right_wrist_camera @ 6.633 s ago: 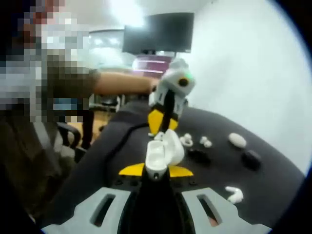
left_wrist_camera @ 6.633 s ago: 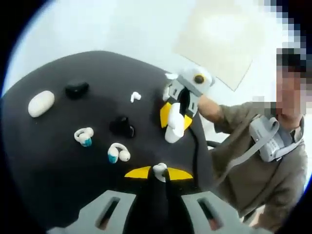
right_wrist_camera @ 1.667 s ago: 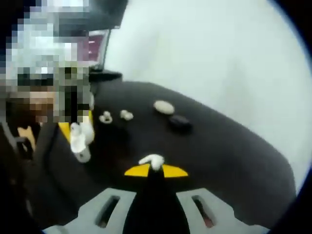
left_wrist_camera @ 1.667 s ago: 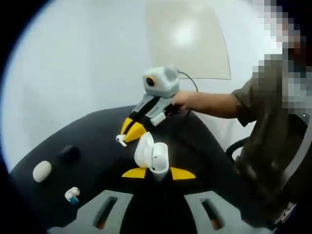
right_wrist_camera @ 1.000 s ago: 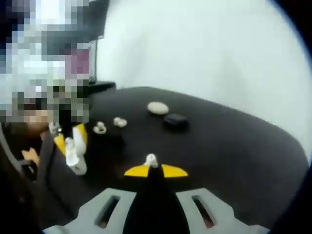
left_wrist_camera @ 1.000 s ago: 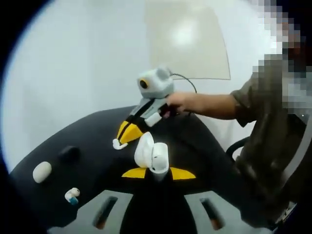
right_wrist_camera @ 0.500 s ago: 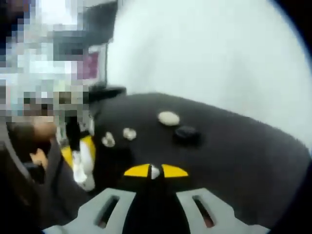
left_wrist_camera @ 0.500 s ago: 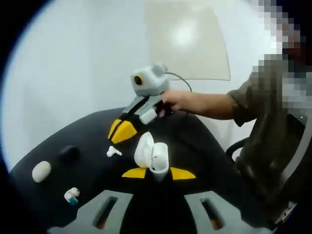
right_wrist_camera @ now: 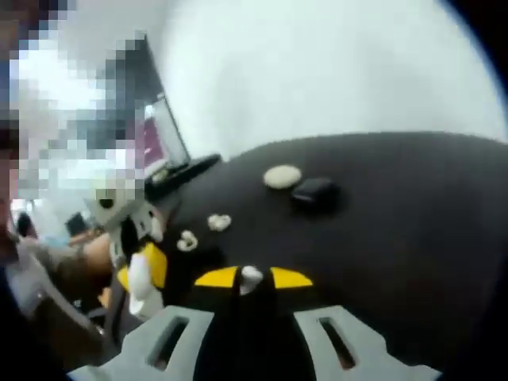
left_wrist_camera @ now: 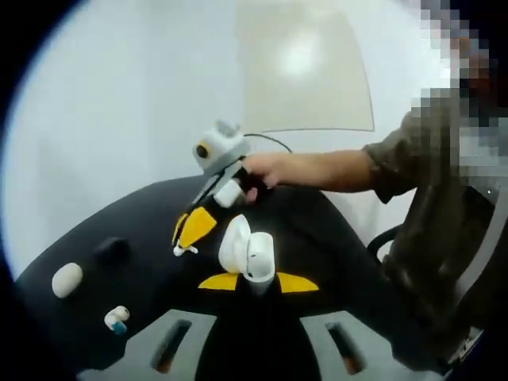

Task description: Pick up three earphones and place each one into its charging case using tactile feedback, ensure that each earphone is properly inserted and securely positioned inside the case.

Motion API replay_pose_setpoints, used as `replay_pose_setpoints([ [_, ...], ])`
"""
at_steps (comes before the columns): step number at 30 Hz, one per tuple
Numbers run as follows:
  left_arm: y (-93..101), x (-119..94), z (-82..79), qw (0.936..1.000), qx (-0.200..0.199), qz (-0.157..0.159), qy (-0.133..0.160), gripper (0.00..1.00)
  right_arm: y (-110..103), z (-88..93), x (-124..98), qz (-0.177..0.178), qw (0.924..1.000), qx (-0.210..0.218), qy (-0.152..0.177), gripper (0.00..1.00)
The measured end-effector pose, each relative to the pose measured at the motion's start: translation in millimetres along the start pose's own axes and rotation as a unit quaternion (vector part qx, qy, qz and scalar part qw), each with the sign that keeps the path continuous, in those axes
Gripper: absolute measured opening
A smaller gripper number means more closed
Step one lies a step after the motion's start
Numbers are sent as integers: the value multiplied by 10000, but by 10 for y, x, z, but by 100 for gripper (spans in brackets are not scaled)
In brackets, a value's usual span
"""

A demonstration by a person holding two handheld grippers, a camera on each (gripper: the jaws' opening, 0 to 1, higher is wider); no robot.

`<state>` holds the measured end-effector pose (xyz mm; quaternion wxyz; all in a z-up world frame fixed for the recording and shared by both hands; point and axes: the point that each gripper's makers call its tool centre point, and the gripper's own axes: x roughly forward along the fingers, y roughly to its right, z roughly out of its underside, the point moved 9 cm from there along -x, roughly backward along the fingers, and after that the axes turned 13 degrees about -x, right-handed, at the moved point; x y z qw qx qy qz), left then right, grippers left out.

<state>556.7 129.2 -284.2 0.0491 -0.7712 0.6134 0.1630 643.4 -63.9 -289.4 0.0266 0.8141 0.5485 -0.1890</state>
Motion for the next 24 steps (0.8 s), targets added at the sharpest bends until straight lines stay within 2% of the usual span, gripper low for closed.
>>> replay_pose_setpoints([
  [3,-2,-2,-1,10000,13,-2,-2,13,-54,-18,-34,72,9989,-456,-37,13],
  [7,-3,-4,-1,10000,5,0,-1,13,-137,-23,-115,227,9972,-707,5,13],
  [10,-1,-3,-1,10000,8,2,2,13,-212,-73,-194,239,9959,-841,236,13],
  [12,-2,-3,-1,10000,-9,4,5,13,-259,-153,-251,258,9931,-1020,525,13],
  [13,-2,-3,0,10000,-26,5,4,13,-299,-225,-299,263,9892,-1230,750,13],
  [14,-2,-3,1,10000,-45,8,5,13,-343,-266,-327,245,9850,-1469,876,13],
  [16,2,-4,3,10000,-46,10,6,13,-507,-366,-406,166,9696,-2135,1185,13],
  [18,0,-5,3,10000,-55,14,7,13,-693,-396,-451,-135,9531,-2725,1309,13],
  [20,-2,-5,3,10000,-48,13,9,13,-813,-370,-472,-375,9405,-3122,1292,13],
  [21,-2,-6,3,10000,-46,12,9,13,-849,-336,-470,-411,9323,-3389,1197,13],
  [23,-8,-8,2,10000,-54,12,11,13,-881,-263,-453,-389,9109,-3981,1014,13],
  [24,-10,-8,2,10000,-55,11,12,13,-904,-246,-448,-436,9060,-4088,1009,13],
])
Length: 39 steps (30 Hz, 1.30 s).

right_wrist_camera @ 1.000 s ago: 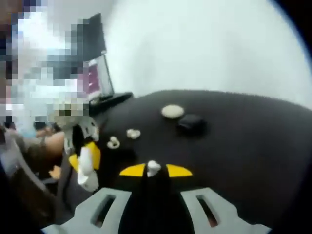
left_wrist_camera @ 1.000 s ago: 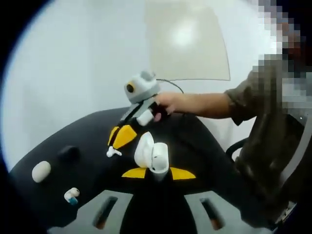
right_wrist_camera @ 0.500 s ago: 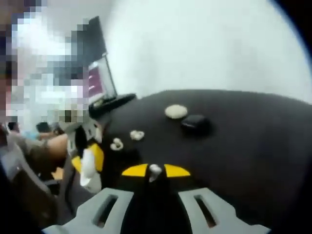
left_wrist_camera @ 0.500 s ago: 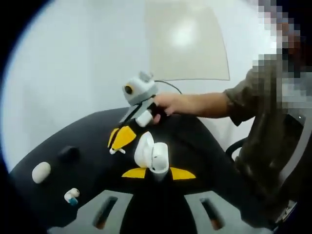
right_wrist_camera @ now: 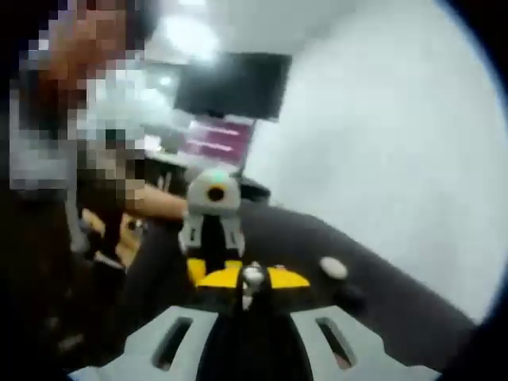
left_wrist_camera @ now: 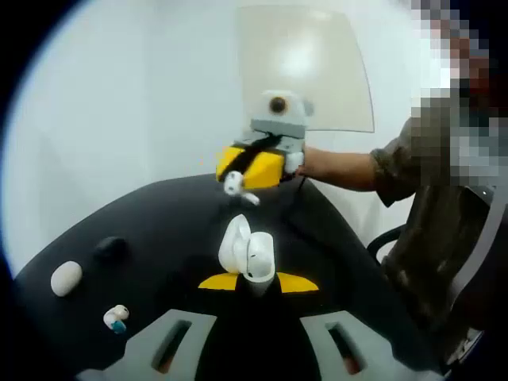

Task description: Pick up three earphones and place each one into its charging case using tactile feedback, ensure that each earphone is properly inserted and securely positioned inside the case.

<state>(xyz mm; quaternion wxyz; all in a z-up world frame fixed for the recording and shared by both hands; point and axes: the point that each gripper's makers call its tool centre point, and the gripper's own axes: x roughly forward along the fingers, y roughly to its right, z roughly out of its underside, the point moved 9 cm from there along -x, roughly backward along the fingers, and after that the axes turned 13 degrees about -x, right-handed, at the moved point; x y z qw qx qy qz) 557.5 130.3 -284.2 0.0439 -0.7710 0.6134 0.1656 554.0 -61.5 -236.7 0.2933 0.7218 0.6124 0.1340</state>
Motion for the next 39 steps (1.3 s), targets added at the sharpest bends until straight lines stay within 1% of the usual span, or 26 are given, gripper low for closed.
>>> replay_pose_setpoints([
  [2,-6,-3,0,10000,-11,1,2,13,-26,-7,9,-75,9999,-58,75,13],
  [5,-15,-6,0,10000,-7,2,7,13,-39,-26,33,-156,9996,-241,81,13],
  [6,-18,-7,0,10000,-8,5,9,13,-36,-29,42,-169,9990,-408,21,13],
  [7,-19,-8,0,10000,-12,8,9,13,-38,-33,51,-148,9989,-449,9,13],
  [10,-21,-11,1,10000,-9,10,7,13,-51,-33,80,-267,9977,-620,-31,13],
  [12,-19,-12,2,10000,-10,11,8,13,-71,-15,98,-339,9959,-823,-144,13],
  [15,-15,-13,4,10000,-8,9,8,13,-88,9,101,-312,9931,-1112,-209,13],
  [17,-14,-13,4,10000,-11,11,8,13,-106,24,107,-343,9922,-1178,-230,13],
  [20,-8,-10,4,10000,-23,17,9,13,-107,42,115,-359,9837,-1709,-428,13],
  [22,-8,-9,3,10000,-27,22,8,13,-135,44,132,-419,9805,-1857,-482,13],
  [24,-8,-8,2,10000,-29,21,8,13,-145,44,144,-393,9769,-2037,-510,13],
  [27,-3,-6,1,10000,-30,22,9,13,-177,24,165,-405,9748,-2137,-500,13],
  [28,-2,-6,2,10000,-37,27,7,13,-184,26,171,-388,9728,-2220,-534,13],
  [33,10,-9,5,10000,-31,24,6,13,-227,1,162,-398,9680,-2392,-650,13],
  [35,14,-11,6,10000,-26,22,6,13,-242,0,164,-419,9635,-2540,-736,13],
  [39,17,-15,9,10000,-13,17,7,13,-262,-24,196,-452,9579,-2716,-810,13],
])
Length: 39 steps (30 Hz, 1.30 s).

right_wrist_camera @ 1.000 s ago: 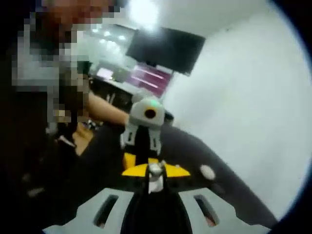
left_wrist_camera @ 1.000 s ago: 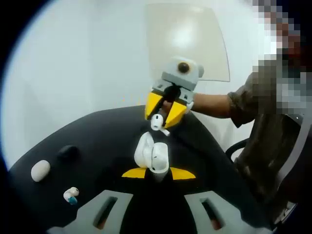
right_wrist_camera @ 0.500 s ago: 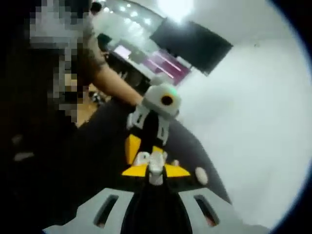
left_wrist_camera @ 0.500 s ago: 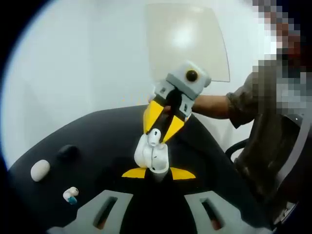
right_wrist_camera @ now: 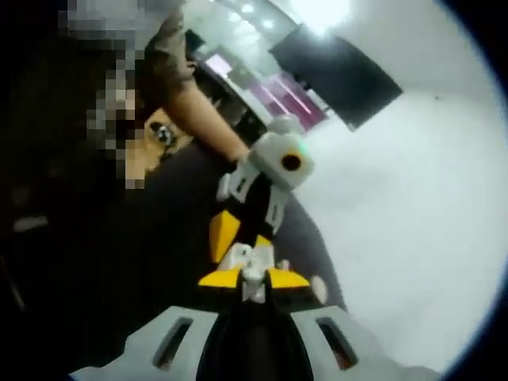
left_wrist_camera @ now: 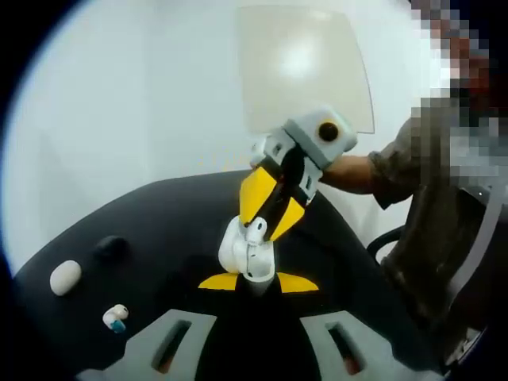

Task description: Pick up three earphones and place each one into its charging case using tactile feedback, ensure that each earphone is properly inserted and securely positioned inside the case.

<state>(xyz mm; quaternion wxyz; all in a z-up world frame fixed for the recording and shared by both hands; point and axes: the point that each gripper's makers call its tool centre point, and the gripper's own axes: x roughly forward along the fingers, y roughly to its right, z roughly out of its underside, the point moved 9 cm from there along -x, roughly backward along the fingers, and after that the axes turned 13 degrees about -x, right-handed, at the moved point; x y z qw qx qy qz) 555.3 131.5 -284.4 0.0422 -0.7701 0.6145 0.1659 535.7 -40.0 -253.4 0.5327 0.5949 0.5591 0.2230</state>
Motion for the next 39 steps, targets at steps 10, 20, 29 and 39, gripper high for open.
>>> replay_pose_setpoints([
  [10,-5,-4,7,10000,30,-13,2,13,40,-23,-42,276,9987,-385,-160,13],
  [20,-17,1,10,10000,-48,7,1,13,-68,-93,-28,655,9856,-1432,-612,13],
  [29,-26,4,8,10000,-22,4,1,13,-162,-196,-4,734,9748,-1957,-784,13],
  [39,-29,8,3,10000,8,-6,3,13,-189,-100,-22,928,9840,-1361,-685,13],
])
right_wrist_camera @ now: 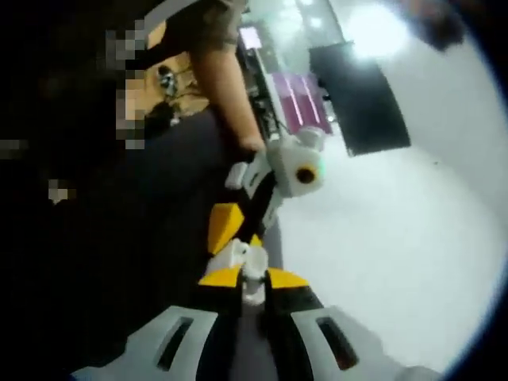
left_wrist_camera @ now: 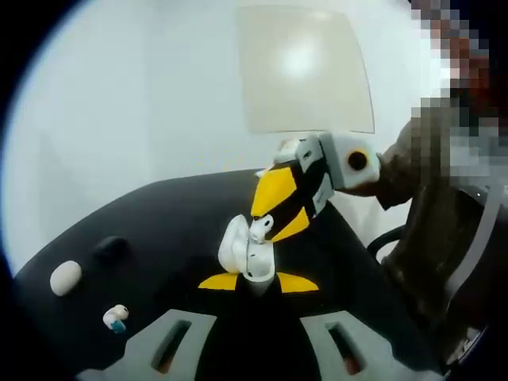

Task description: Pick up three earphones and place each one into its charging case using tactile feedback, ensure that each earphone is properly inserted and securely positioned inside the case.

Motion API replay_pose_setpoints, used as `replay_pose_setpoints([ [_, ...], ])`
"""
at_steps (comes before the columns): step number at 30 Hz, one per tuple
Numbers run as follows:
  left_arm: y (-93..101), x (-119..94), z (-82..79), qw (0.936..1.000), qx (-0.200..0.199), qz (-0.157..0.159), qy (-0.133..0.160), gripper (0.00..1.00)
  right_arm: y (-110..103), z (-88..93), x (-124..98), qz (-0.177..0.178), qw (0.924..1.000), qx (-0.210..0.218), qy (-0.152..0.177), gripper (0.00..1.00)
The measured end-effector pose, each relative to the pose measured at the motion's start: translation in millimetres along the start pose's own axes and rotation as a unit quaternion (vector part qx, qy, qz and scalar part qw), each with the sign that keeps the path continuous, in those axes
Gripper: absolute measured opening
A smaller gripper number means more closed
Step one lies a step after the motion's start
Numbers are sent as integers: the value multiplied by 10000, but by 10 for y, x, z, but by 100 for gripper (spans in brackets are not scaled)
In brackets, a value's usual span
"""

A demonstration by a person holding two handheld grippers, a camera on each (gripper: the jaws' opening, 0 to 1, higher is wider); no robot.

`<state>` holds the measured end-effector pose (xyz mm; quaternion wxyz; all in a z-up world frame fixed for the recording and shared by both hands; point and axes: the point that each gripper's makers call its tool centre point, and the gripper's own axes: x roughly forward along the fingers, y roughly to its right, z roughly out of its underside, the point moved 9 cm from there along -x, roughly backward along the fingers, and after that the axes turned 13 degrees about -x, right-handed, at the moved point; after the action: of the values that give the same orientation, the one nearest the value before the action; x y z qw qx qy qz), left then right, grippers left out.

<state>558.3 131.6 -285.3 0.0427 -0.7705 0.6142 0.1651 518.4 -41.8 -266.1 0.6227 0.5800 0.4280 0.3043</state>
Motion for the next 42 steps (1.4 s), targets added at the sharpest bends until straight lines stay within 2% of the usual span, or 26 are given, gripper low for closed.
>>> replay_pose_setpoints([
  [2,-1,0,-1,10000,3,-2,0,13,4,27,17,102,9994,335,46,13],
  [5,4,1,0,10000,22,-9,3,13,5,57,4,34,9967,791,162,13],
  [7,4,1,-1,10000,36,-8,8,13,10,68,-18,27,9960,873,191,13],
  [10,7,1,0,10000,56,-4,3,13,19,90,-41,62,9913,1276,309,13],
  [14,9,1,0,10000,68,-8,4,13,22,103,-42,73,9892,1412,387,13],
  [16,8,0,-1,10000,73,-8,2,13,35,84,-39,38,9858,1609,483,13],
  [19,7,-1,-2,10000,70,-5,0,13,31,50,-35,-53,9850,1633,547,13],
  [21,11,0,-1,10000,77,-8,6,13,-9,25,-29,-254,9837,1682,584,12],
  [23,17,0,0,10000,93,-13,0,13,-6,23,-30,-224,9812,1812,634,11],
  [27,21,1,-1,10000,91,-11,0,13,19,103,-20,-381,9609,2641,744,12],
  [30,23,0,-2,9999,99,-18,0,13,51,178,-12,-350,9521,2935,780,11],
  [34,18,3,-2,9999,104,-12,0,13,54,226,-29,-299,9524,2947,721,11],
  [35,17,3,-2,9999,102,-11,0,13,71,219,-41,-202,9475,3077,850,11],
  [38,15,3,-2,10000,99,-6,2,13,164,305,-113,120,9213,3758,991,13],
  [40,16,2,-2,10000,89,-2,2,13,151,390,-127,2,8921,4398,1035,26],
  [42,17,2,-2,10000,83,1,1,13,66,491,-109,-425,8625,4934,1038,30],
])
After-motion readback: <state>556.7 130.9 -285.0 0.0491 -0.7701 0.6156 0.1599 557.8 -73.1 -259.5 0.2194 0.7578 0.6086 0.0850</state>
